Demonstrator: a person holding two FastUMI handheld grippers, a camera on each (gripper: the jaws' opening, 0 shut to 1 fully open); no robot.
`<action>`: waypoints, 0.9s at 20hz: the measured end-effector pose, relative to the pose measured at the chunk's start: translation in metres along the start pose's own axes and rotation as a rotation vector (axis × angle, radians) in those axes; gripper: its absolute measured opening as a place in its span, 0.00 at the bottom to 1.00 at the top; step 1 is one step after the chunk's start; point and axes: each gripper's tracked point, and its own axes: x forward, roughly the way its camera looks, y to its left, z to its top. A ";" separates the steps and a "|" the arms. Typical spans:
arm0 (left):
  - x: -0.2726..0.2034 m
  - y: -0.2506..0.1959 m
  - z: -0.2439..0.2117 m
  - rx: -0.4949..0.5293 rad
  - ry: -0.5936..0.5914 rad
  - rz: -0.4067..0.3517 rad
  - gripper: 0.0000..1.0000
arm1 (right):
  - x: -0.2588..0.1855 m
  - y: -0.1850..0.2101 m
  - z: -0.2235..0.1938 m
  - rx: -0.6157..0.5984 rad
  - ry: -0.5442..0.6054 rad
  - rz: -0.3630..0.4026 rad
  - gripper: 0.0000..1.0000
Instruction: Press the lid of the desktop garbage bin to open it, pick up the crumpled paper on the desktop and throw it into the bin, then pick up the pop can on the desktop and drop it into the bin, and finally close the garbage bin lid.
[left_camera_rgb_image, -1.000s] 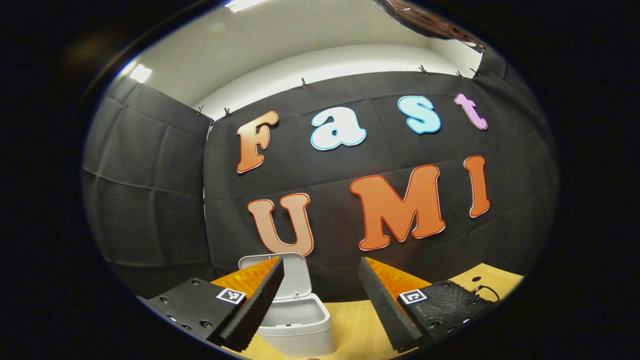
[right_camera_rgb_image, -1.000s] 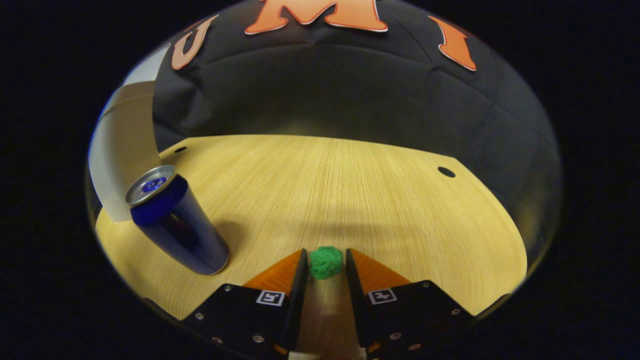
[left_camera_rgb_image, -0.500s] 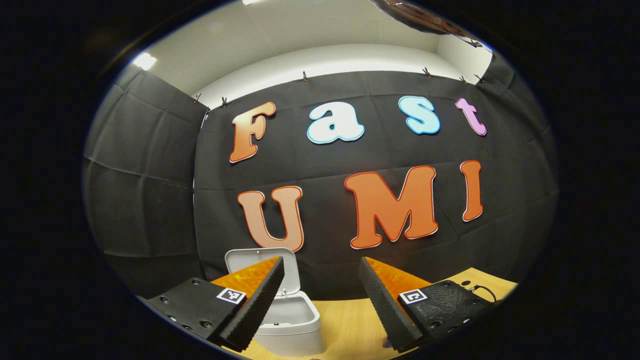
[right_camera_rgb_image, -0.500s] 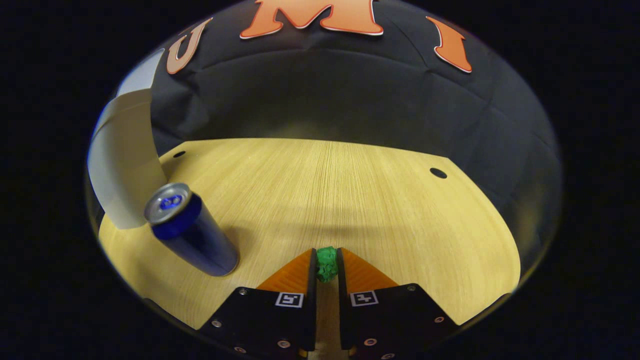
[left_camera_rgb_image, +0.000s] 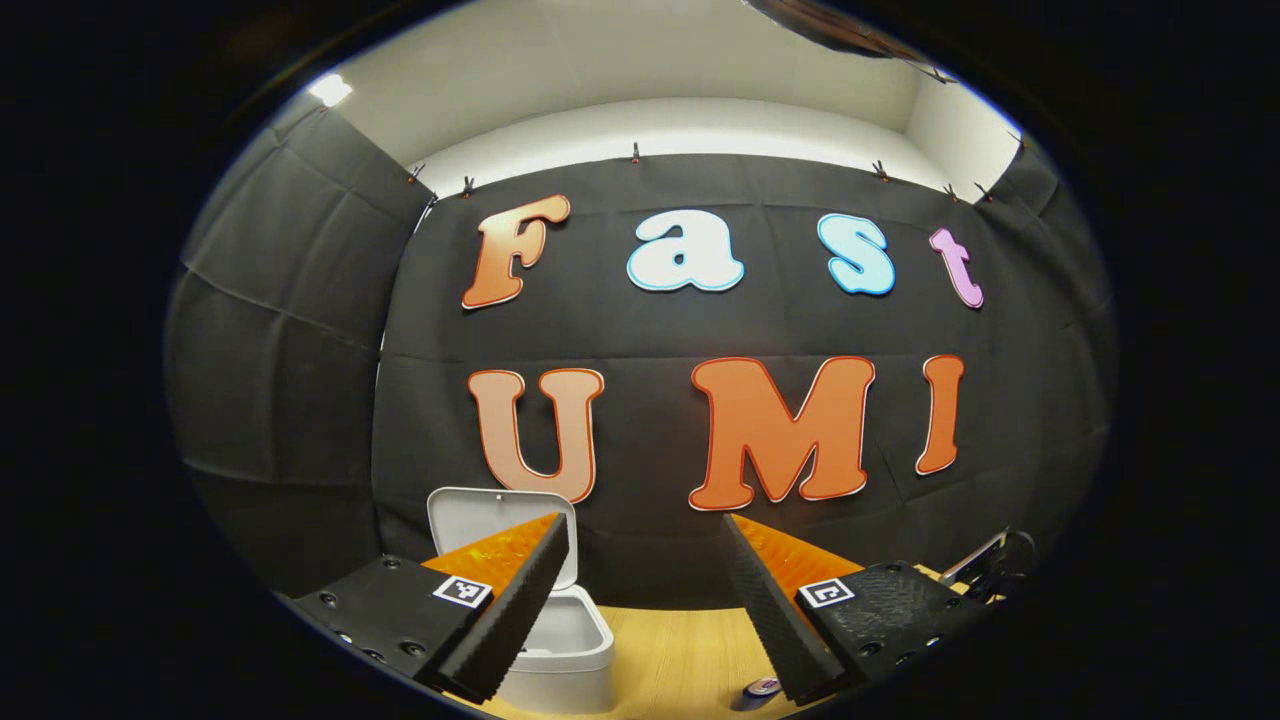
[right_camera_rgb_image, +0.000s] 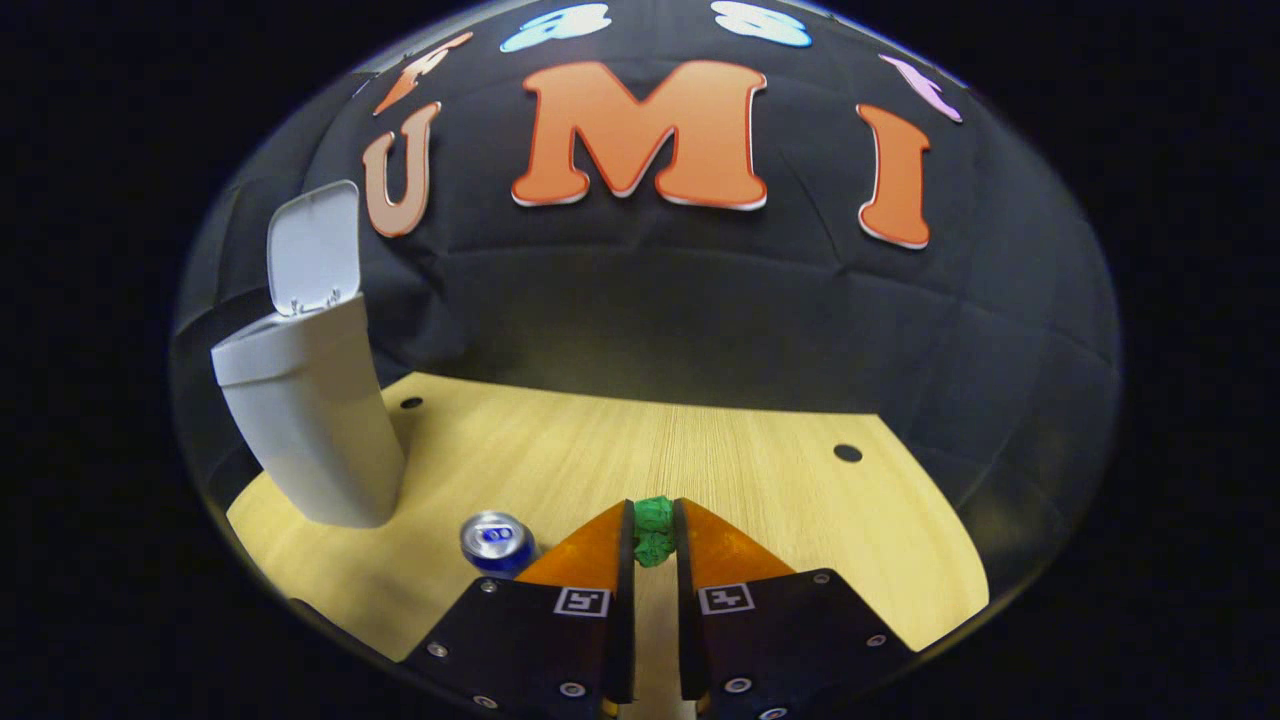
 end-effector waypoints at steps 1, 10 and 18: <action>0.000 0.001 0.001 -0.006 -0.006 0.003 0.98 | -0.008 0.002 0.014 -0.002 -0.024 0.006 0.17; -0.018 0.030 0.001 -0.037 -0.011 0.083 0.95 | -0.049 0.033 0.108 -0.009 -0.174 0.081 0.17; -0.056 0.098 -0.012 -0.020 0.027 0.242 0.95 | -0.053 0.103 0.174 -0.040 -0.298 0.216 0.17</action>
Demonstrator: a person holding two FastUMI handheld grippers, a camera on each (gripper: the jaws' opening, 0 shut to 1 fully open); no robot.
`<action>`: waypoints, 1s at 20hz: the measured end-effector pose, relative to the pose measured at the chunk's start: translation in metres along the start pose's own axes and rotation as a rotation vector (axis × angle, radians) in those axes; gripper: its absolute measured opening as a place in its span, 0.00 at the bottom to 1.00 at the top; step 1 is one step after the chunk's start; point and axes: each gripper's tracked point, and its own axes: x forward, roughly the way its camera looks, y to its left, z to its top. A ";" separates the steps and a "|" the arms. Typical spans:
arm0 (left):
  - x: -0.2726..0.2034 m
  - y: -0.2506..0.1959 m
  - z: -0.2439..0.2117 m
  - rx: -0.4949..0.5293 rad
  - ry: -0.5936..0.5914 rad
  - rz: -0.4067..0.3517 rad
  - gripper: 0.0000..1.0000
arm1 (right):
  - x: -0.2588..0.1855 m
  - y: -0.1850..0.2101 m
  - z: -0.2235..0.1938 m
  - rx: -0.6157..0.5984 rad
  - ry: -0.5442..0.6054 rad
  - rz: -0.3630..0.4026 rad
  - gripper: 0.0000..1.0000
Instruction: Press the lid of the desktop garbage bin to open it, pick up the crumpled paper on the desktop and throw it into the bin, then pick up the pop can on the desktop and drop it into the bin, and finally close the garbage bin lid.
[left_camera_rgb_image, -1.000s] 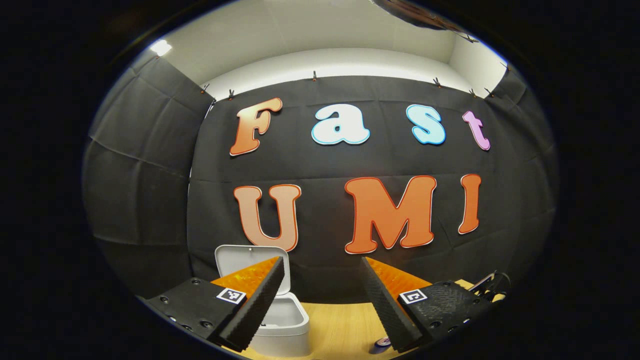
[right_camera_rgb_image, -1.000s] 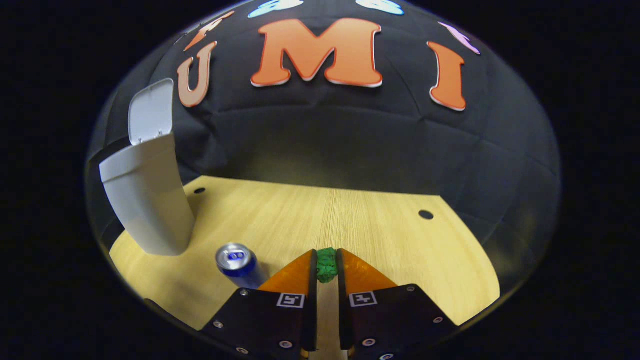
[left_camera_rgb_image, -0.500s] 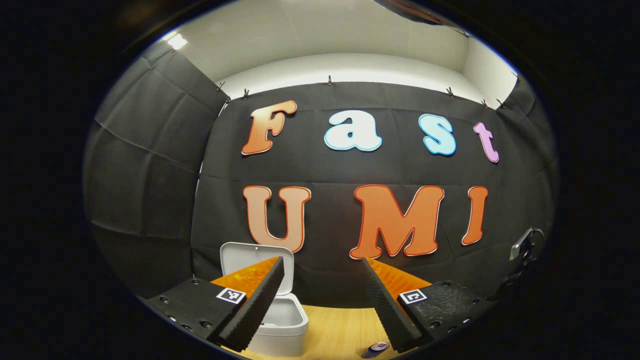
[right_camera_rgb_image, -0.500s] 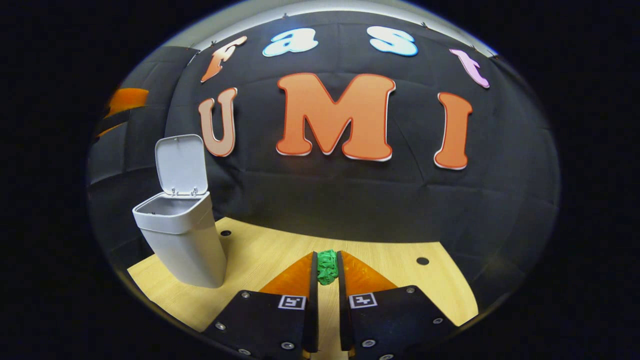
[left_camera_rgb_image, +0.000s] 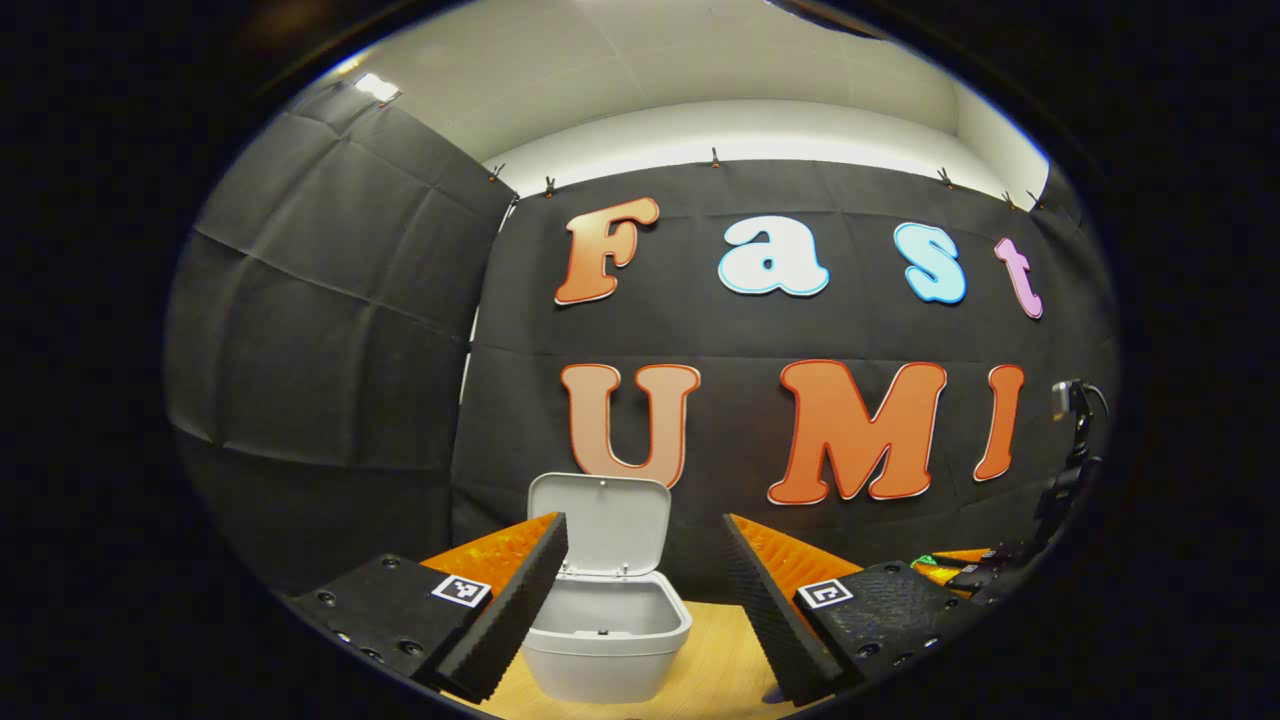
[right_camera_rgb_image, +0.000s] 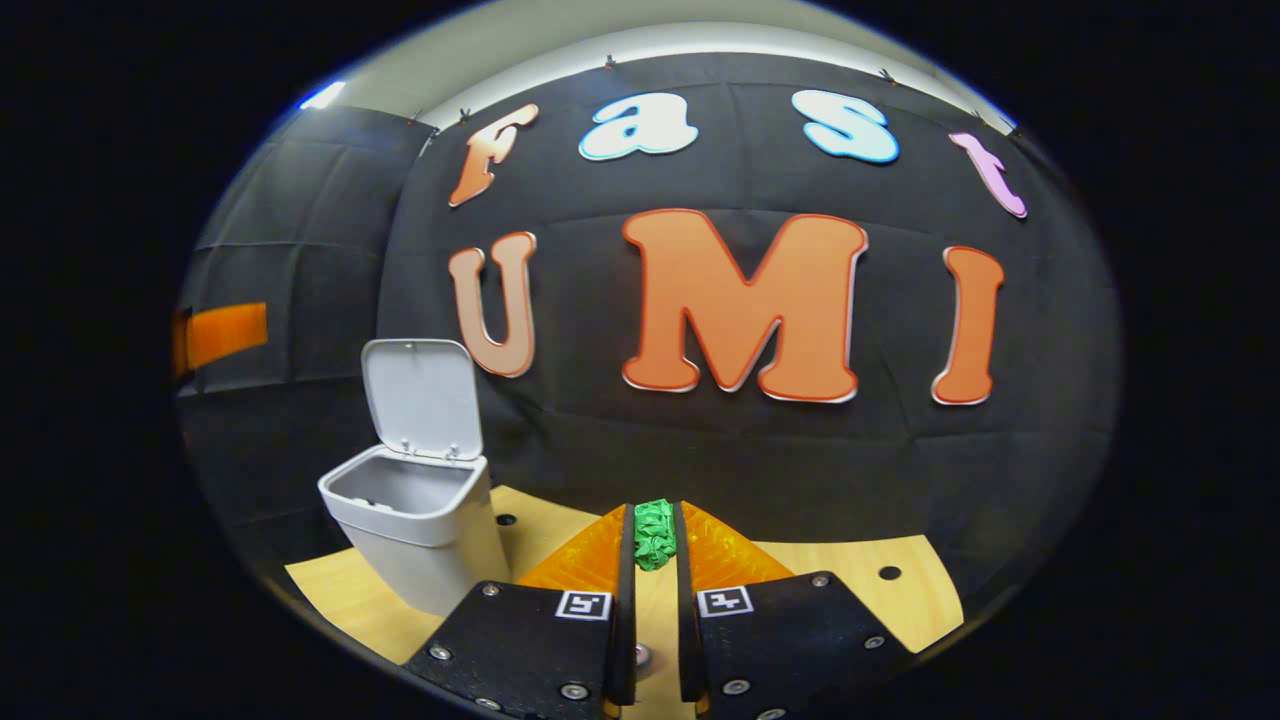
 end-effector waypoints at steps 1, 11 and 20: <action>-0.003 0.010 -0.001 0.005 0.006 0.021 0.98 | 0.006 0.013 0.007 -0.006 -0.017 0.032 0.16; -0.039 0.108 -0.011 0.050 0.043 0.234 0.97 | 0.070 0.153 0.035 -0.018 -0.063 0.287 0.16; -0.078 0.180 -0.012 0.111 0.077 0.417 0.96 | 0.121 0.246 0.006 -0.020 -0.015 0.392 0.16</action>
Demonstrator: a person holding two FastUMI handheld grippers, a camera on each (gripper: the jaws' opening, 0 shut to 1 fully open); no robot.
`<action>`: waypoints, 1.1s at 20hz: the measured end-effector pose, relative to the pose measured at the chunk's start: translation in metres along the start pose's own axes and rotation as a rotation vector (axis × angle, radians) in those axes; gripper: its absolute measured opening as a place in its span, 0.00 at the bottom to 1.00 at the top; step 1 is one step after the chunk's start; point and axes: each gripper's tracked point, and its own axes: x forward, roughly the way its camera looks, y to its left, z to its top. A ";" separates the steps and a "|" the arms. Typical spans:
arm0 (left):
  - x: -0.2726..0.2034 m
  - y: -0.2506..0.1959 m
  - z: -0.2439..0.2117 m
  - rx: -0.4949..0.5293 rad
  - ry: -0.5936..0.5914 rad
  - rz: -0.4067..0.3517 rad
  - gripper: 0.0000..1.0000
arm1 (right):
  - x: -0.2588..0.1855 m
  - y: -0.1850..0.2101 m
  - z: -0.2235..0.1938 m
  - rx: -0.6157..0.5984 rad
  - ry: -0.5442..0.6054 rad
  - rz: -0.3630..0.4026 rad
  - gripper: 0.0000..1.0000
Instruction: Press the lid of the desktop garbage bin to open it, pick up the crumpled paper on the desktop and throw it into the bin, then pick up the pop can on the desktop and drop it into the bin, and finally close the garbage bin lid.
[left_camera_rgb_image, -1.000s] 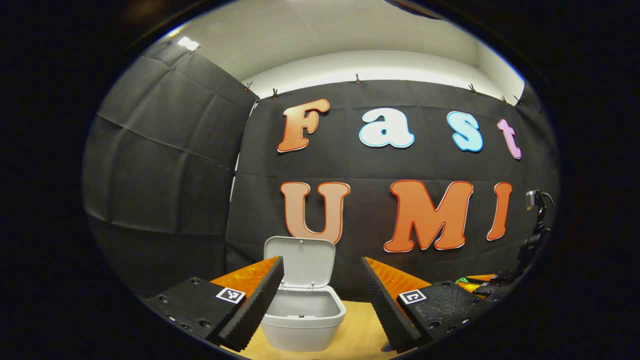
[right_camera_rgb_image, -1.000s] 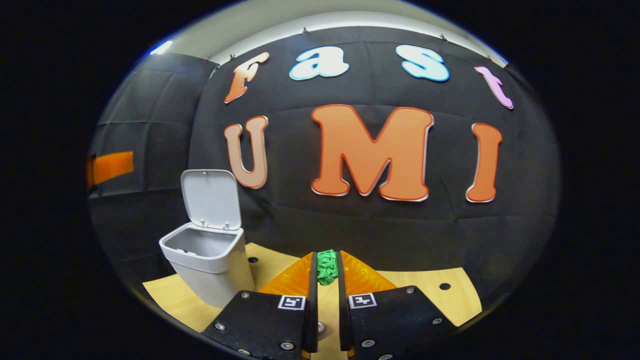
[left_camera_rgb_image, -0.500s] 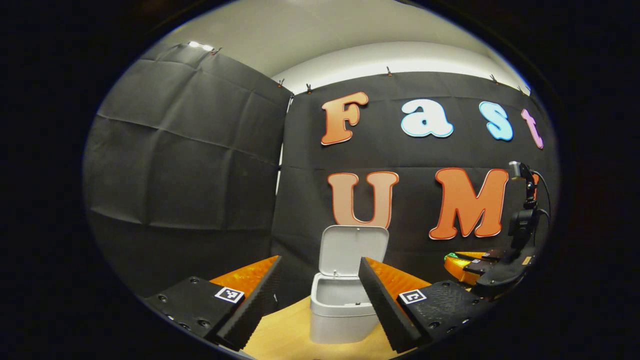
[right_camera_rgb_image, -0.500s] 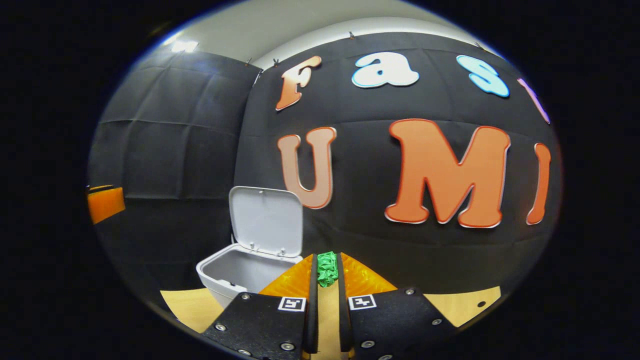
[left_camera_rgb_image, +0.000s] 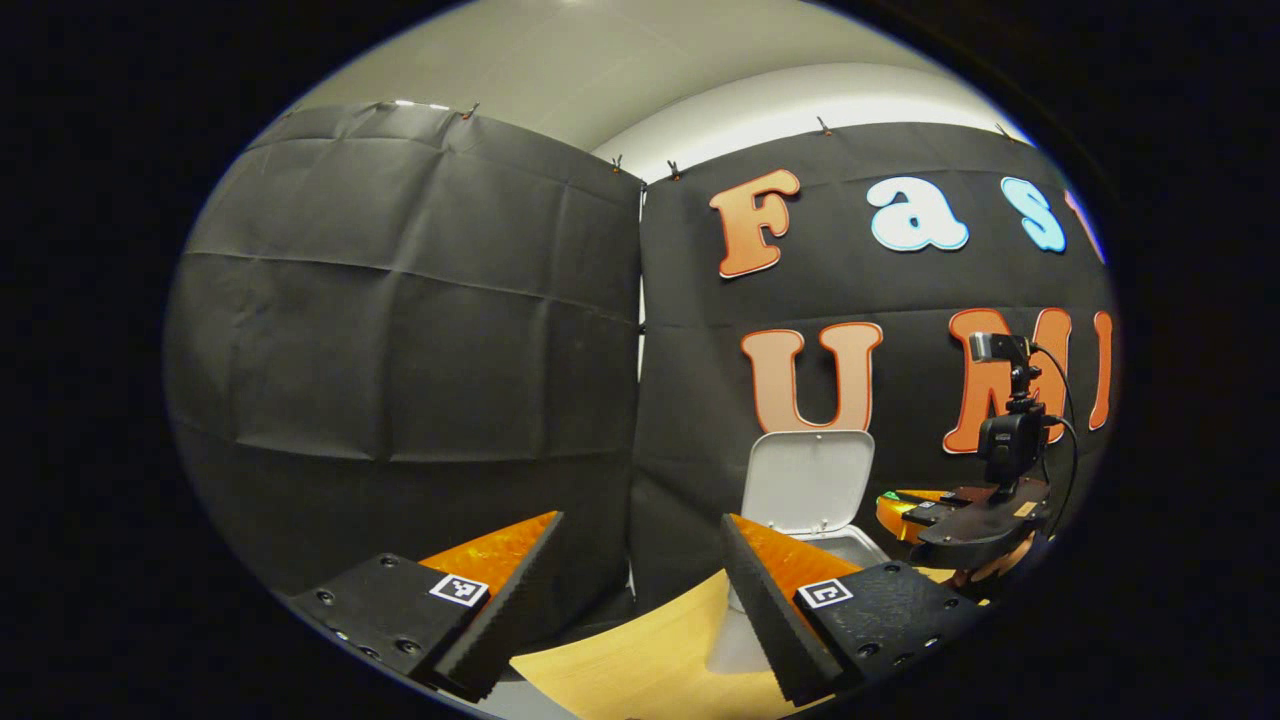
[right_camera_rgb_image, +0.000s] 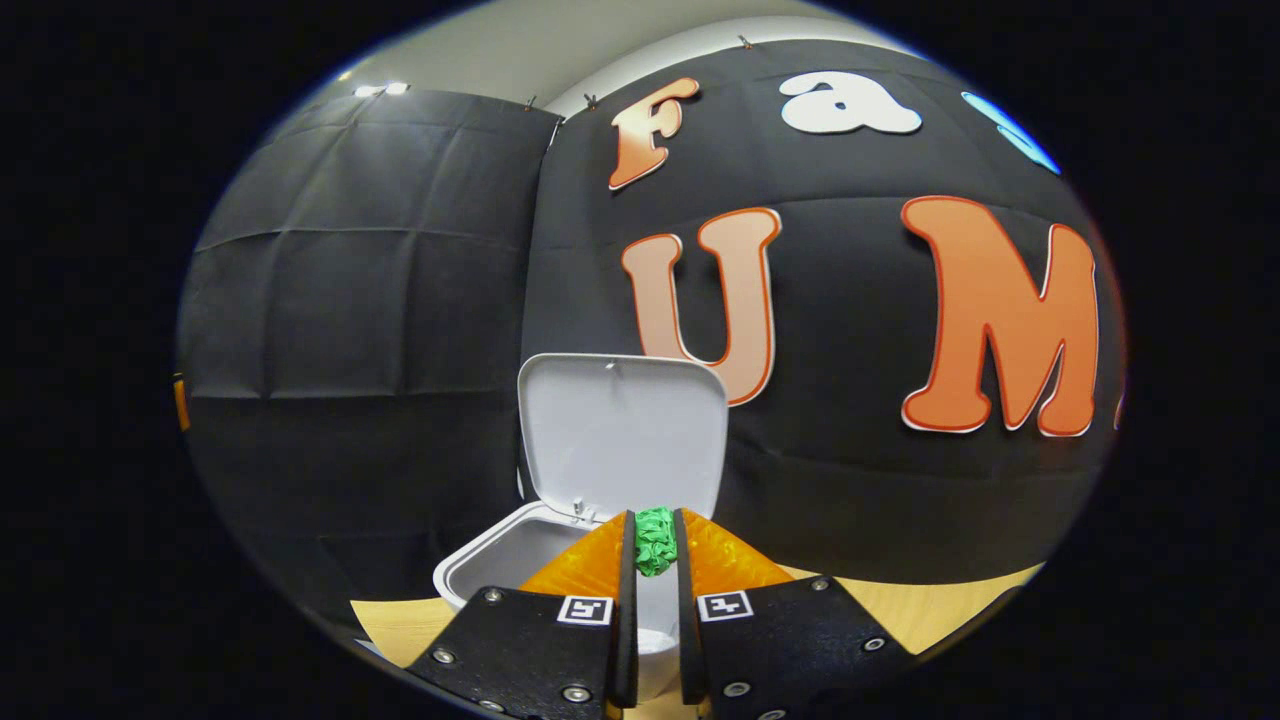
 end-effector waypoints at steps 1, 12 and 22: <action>0.000 0.007 -0.003 0.006 0.004 0.018 0.97 | 0.008 0.004 -0.004 -0.003 0.006 0.004 0.16; 0.007 0.027 -0.024 0.009 0.053 0.030 0.98 | 0.039 0.017 -0.026 -0.037 0.022 -0.006 0.58; 0.007 -0.067 -0.022 0.017 0.017 -0.169 0.98 | -0.044 -0.051 0.012 -0.050 -0.068 -0.116 0.97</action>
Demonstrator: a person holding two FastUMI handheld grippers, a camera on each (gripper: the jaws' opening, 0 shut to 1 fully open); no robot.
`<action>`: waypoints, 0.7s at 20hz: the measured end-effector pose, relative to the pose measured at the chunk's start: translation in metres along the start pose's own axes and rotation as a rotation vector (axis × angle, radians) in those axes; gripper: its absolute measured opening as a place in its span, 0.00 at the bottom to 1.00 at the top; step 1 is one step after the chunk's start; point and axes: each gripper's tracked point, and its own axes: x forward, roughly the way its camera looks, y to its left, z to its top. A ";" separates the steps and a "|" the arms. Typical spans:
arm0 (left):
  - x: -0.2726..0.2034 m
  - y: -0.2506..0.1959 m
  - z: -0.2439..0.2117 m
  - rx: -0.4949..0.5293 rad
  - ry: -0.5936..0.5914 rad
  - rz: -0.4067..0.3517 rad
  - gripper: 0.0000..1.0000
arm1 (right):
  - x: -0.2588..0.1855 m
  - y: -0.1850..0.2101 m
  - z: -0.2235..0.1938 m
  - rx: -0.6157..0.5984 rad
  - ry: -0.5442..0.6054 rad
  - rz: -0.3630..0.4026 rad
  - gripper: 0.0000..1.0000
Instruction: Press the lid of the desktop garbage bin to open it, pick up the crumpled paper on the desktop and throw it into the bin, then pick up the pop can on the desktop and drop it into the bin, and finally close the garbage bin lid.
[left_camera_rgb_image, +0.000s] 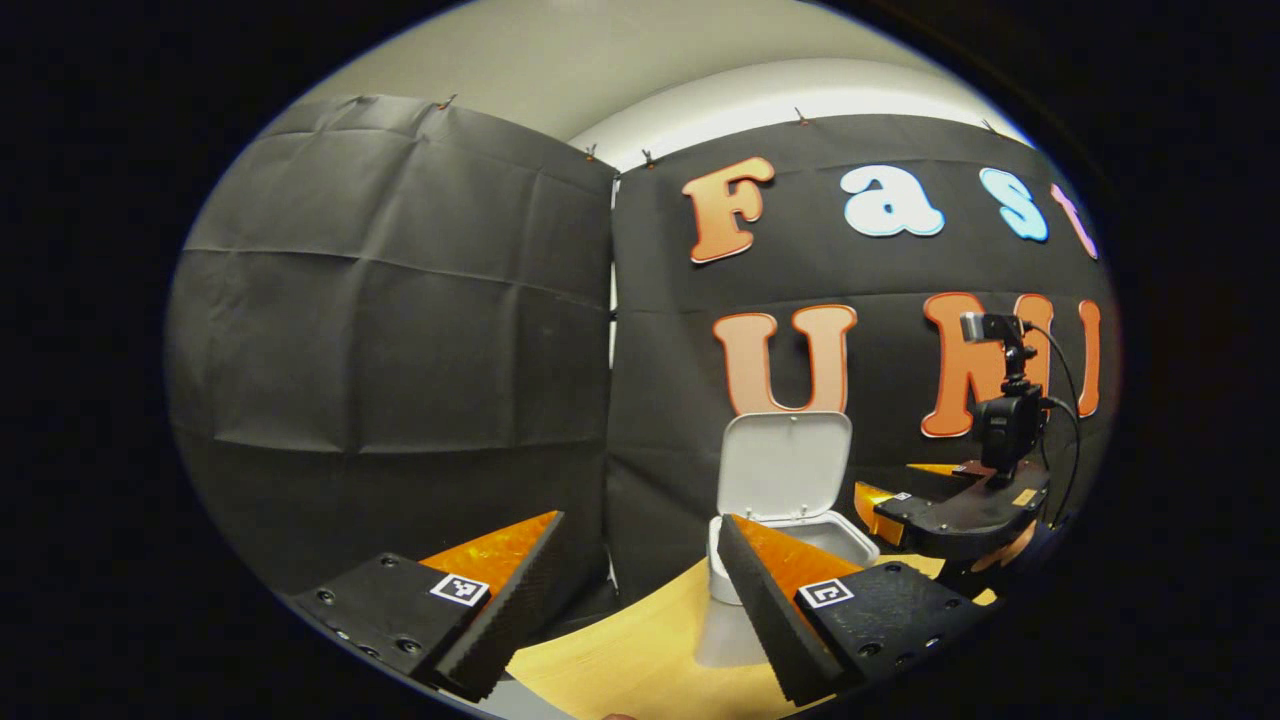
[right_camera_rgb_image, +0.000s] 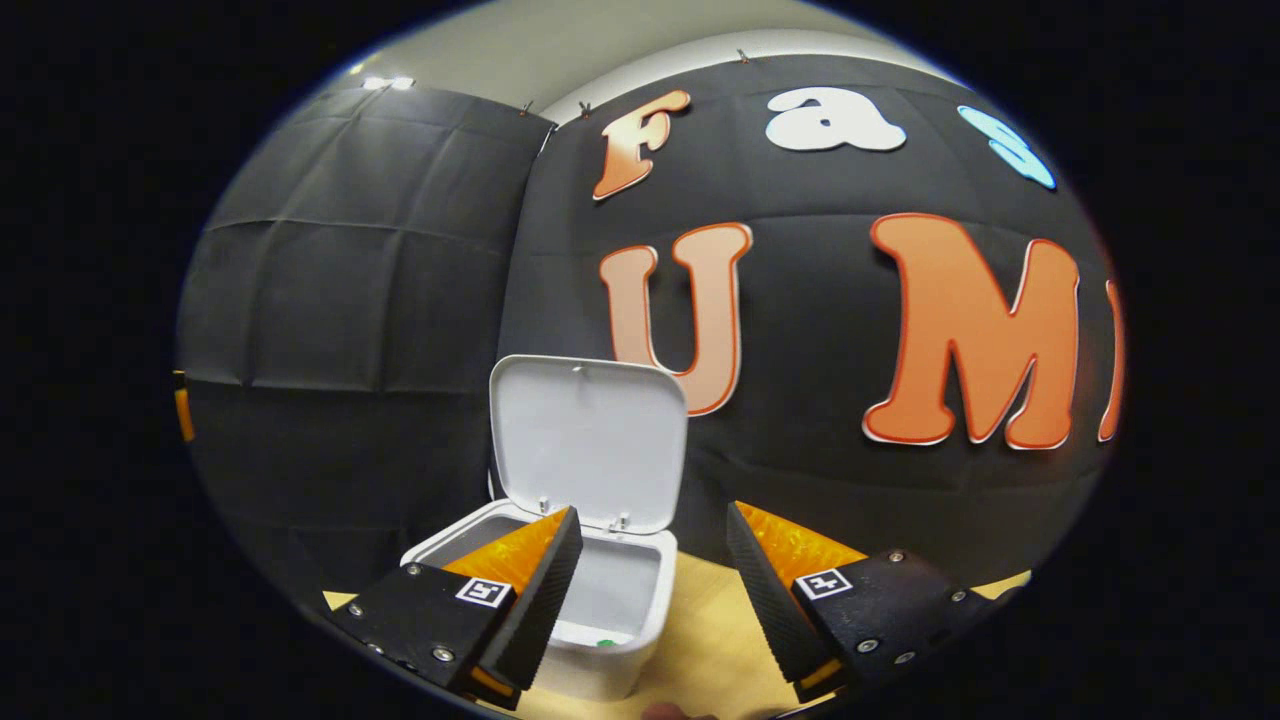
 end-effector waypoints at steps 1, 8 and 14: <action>0.000 -0.015 -0.001 0.001 -0.001 -0.033 0.99 | -0.012 -0.012 0.002 -0.001 -0.004 -0.018 0.88; -0.007 -0.115 -0.001 -0.017 0.004 -0.228 0.99 | -0.099 -0.108 0.008 0.023 0.003 -0.175 0.87; -0.022 -0.199 -0.001 -0.023 0.011 -0.391 0.96 | -0.182 -0.177 0.011 0.014 0.006 -0.320 0.87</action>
